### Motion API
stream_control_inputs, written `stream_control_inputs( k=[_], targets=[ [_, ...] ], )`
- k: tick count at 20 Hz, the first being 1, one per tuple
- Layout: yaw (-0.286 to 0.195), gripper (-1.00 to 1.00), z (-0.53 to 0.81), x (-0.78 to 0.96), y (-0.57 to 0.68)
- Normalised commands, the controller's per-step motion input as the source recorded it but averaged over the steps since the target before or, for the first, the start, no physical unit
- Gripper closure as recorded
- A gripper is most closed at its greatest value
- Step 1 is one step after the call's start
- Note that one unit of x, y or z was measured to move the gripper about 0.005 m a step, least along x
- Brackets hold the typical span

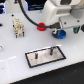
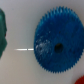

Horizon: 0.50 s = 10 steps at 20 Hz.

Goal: Insert the blue gear onto the right peg, followed by the red gear

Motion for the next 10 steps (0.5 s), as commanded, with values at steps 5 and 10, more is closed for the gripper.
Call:
stream_control_inputs(
  k=[5, 10],
  targets=[
    [0.0, -1.0, -0.01, -0.58, -0.16],
    [0.0, -1.0, -0.06, -0.66, -0.23]
  ],
)
